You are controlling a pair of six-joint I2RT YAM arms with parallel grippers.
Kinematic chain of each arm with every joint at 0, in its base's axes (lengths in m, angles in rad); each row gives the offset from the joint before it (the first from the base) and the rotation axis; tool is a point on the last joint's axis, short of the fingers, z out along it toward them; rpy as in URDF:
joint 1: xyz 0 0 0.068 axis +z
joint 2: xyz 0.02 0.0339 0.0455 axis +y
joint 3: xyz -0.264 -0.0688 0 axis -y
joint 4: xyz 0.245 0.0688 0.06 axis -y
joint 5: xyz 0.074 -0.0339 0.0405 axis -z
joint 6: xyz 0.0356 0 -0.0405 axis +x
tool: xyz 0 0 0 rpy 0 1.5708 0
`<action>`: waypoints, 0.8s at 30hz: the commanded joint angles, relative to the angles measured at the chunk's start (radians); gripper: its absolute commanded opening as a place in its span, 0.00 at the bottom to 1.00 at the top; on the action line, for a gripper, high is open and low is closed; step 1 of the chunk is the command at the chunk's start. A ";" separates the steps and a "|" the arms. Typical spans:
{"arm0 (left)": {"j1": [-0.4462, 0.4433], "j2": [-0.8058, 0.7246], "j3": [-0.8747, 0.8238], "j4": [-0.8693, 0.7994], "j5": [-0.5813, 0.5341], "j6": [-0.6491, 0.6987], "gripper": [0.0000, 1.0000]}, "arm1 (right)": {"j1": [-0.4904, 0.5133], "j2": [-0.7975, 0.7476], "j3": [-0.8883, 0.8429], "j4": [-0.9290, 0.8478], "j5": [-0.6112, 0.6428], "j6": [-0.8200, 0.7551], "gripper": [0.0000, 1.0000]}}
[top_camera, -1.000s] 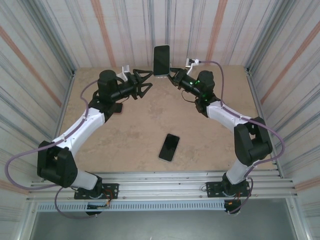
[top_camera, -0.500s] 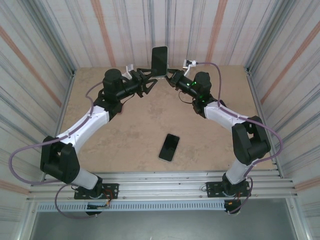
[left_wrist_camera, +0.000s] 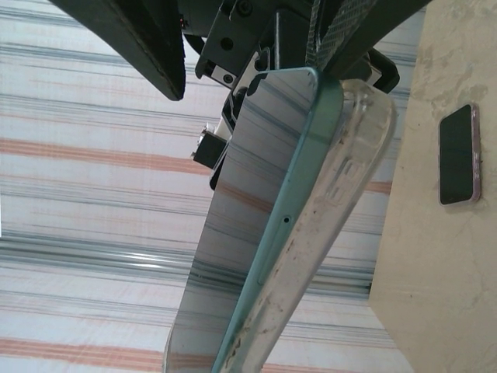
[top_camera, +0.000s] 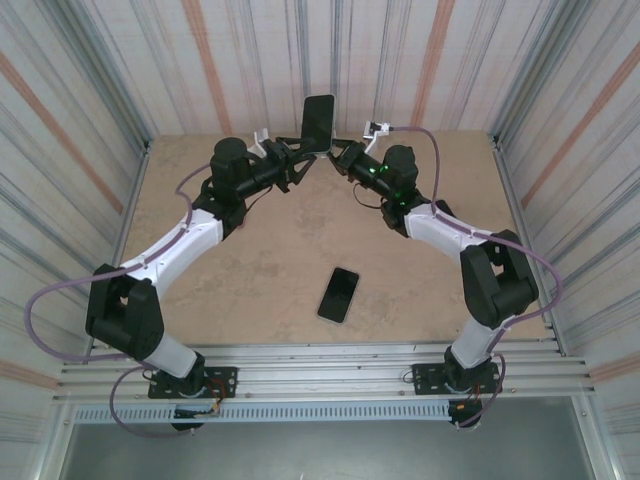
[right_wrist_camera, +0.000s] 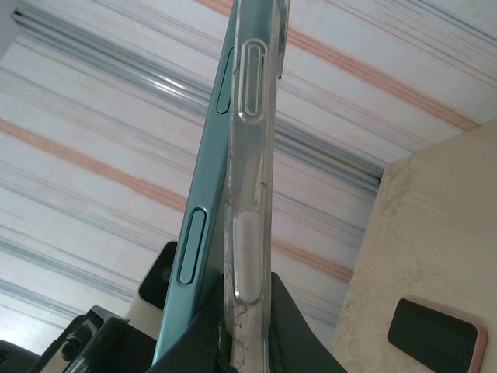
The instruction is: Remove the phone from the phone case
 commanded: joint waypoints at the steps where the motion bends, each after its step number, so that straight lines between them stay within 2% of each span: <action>1: -0.006 0.009 0.040 -0.009 -0.095 -0.001 0.46 | 0.038 -0.019 0.003 0.105 0.040 -0.038 0.02; 10: -0.027 0.023 0.058 -0.065 -0.192 -0.019 0.45 | 0.094 -0.048 -0.037 0.050 0.216 -0.118 0.02; 19: -0.034 0.060 0.090 -0.064 -0.206 -0.009 0.39 | 0.122 -0.043 -0.010 0.005 0.226 -0.092 0.01; 24: -0.032 0.069 0.097 -0.055 -0.219 -0.012 0.32 | 0.131 -0.037 -0.019 -0.005 0.231 -0.087 0.01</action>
